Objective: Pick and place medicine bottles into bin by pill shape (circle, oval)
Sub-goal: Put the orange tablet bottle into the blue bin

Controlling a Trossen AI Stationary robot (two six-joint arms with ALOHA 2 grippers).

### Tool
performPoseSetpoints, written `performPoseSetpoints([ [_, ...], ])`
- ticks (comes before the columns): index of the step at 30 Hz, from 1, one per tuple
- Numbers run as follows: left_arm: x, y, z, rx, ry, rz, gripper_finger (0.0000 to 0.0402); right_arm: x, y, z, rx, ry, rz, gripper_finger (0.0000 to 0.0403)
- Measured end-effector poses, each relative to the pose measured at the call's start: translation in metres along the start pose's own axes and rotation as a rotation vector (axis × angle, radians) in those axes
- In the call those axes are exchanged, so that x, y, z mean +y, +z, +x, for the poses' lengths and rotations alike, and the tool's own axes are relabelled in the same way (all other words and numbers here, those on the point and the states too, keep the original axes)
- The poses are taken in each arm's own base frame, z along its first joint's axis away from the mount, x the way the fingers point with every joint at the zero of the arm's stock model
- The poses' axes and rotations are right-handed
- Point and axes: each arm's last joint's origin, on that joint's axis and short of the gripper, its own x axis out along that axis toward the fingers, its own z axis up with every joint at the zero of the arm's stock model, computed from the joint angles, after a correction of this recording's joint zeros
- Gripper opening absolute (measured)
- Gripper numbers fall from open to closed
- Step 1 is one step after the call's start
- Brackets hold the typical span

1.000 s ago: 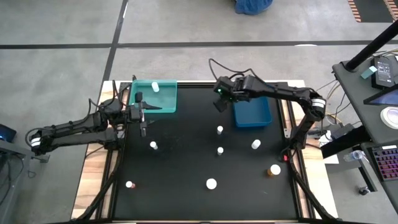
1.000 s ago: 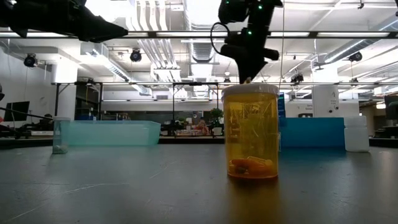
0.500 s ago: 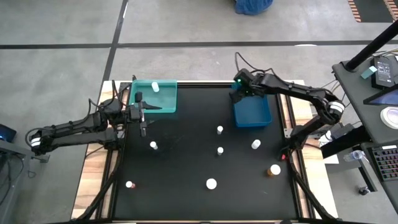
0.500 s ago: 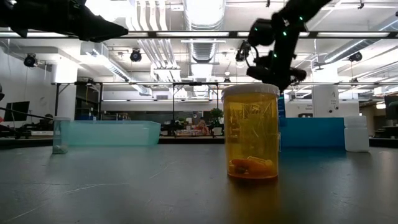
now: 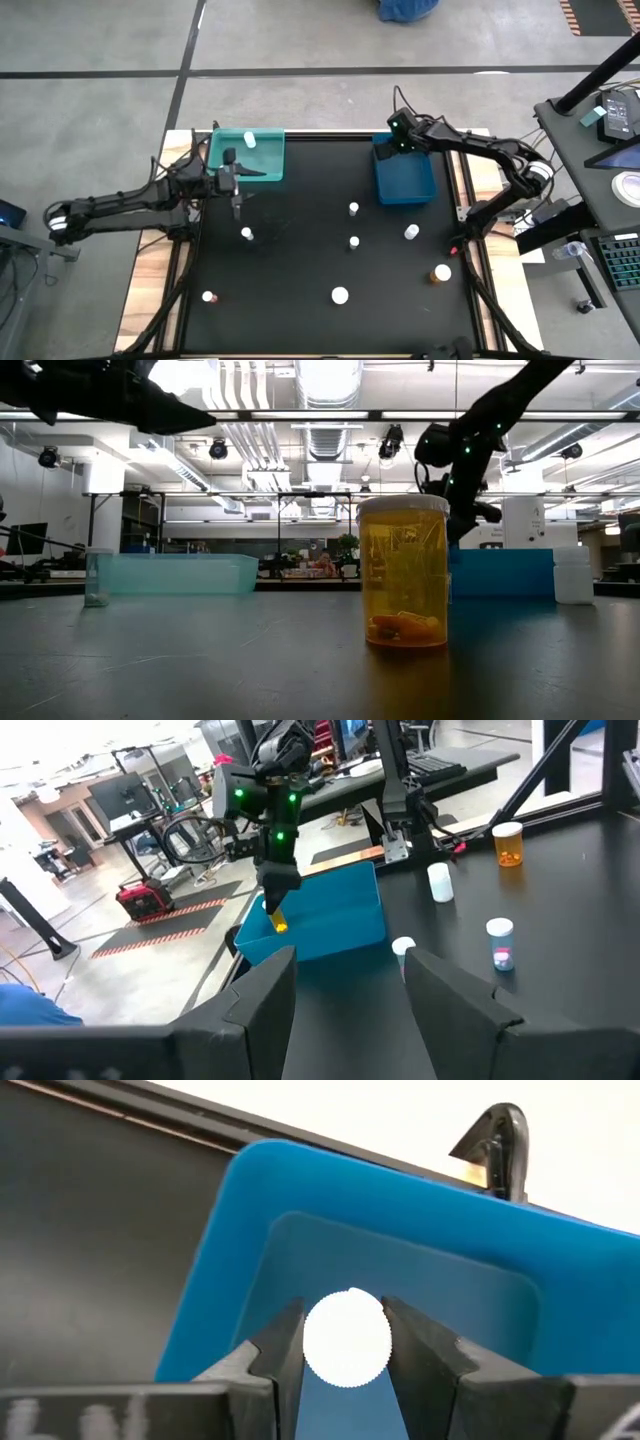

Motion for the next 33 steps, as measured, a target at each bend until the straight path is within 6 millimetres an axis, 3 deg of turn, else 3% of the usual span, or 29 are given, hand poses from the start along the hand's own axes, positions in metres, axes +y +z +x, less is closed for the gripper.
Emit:
performPoseSetpoints([
  [21,0.001,-0.001,0.006,0.009,0.017,0.0,0.0172,-0.014,-0.016,0.023,-0.073,0.009,0.099,0.0118],
  [33,0.001,-0.001,0.006,0.003,0.02,0.0,0.0172,-0.015,-0.02,0.025,-0.066,0.005,0.101,0.0118],
])
